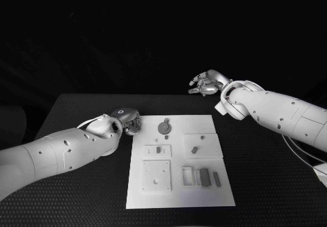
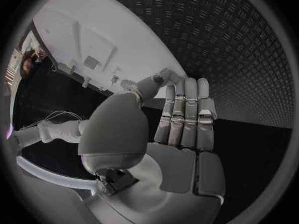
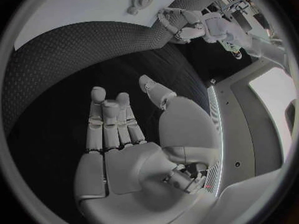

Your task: Assemble the parts on the task board

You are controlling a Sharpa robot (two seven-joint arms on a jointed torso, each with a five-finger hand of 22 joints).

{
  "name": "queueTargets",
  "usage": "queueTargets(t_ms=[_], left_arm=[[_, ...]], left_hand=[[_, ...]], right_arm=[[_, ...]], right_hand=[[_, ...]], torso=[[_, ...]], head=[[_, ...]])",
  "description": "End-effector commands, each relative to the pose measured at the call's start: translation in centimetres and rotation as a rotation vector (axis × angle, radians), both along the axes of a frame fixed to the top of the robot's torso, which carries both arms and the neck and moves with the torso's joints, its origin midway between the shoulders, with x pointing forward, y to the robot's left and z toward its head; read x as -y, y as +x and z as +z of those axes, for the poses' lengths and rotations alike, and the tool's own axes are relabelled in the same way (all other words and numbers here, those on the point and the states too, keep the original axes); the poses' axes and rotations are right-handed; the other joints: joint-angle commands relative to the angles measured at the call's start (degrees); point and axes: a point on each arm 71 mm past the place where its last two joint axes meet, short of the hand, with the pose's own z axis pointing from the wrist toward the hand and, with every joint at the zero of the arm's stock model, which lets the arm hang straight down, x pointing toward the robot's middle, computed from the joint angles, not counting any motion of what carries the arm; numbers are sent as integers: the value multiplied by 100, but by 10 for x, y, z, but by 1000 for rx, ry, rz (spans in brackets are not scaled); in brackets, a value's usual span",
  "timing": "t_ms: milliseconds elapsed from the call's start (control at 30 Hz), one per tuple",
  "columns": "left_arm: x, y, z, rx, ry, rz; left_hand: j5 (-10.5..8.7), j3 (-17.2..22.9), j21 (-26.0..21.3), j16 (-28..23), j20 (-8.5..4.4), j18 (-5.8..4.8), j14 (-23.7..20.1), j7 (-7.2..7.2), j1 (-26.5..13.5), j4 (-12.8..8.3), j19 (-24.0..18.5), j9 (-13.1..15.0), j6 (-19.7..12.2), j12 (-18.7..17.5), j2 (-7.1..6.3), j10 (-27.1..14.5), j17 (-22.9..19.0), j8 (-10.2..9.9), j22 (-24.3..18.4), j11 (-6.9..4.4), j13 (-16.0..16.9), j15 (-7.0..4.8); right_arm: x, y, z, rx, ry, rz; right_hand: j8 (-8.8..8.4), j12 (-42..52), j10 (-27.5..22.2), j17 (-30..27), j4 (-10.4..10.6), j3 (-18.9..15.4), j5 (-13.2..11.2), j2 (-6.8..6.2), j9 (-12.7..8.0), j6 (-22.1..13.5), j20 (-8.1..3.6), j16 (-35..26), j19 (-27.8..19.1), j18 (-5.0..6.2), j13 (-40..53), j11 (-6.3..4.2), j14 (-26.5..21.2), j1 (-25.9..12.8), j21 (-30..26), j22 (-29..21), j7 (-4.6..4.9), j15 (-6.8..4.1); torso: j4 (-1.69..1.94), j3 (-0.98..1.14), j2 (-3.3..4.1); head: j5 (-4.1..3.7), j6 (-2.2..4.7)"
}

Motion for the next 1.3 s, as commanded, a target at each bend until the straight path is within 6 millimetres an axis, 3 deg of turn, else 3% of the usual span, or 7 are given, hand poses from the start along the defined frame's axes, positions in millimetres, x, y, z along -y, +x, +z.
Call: queueTargets(t_ms=[33, 700, 1067, 1200, 1300], left_arm=[[-3, -8, -16, -64, -21, -8], [-7, -13, 4, -20, -198, -22], [-8, -10, 4, -42, -187, -10], [-10, -11, 5, -28, -196, -4], [-13, -12, 7, -15, -202, 18]], left_hand=[[34, 52, 3, -38, -1, -34, 31, -14, 49, -3, 31, 2, 34, -34, 4, 50, -10, 35, 8, -6, 9, -4], [42, 70, -22, -81, 1, -41, 38, -3, 48, -2, 29, -14, 10, -116, -33, 66, -13, 23, 24, 7, -7, 3], [38, 66, -55, -123, 14, -49, 14, 17, 37, -3, -1, -34, -37, -203, -60, 51, -12, -1, 36, 32, -26, 19], [19, 16, -76, -152, 33, -56, -24, 63, -16, 4, -42, -67, -136, -309, -125, -4, 3, -51, 56, 78, -51, 43], [25, -162, -77, -161, 48, -53, -47, 134, -233, 35, -71, -109, -287, -423, -266, -94, 33, -121, 87, 137, -71, 60]], right_arm=[[-2, -1, -2, -7, -6, 16], [-6, -5, -12, -33, -3, 31], [-9, -6, -15, -39, -2, 37], [-8, -6, -15, -40, -2, 35], [-7, -7, -16, -41, -3, 33]], right_hand=[[24, 35, -21, -9, 7, -13, -2, 9, -6, -1, -4, 24, -31, 88, -9, 1, -31, -60, -5, 101, 48, -9], [27, 39, -22, -12, 6, -14, -2, 11, -9, -1, -4, 26, -32, 88, -14, 0, -32, -58, -5, 101, 47, -10], [28, 41, -23, -13, 7, -15, -2, 13, -10, -1, -4, 27, -32, 88, -16, 0, -33, -60, -5, 101, 47, -10], [28, 42, -23, -14, 8, -15, -2, 13, -10, -2, -4, 27, -33, 88, -17, 0, -33, -60, -5, 101, 47, -10], [28, 42, -24, -14, 8, -16, -2, 13, -11, -2, -4, 27, -33, 88, -17, 0, -34, -61, -5, 101, 47, -10]], torso=[[5, -6, -1], [8, -5, -6], [5, -1, -5], [3, -2, -5], [5, -2, -5]], head=[[-8, 11], [20, 61], [42, 71], [46, 71], [42, 70]])
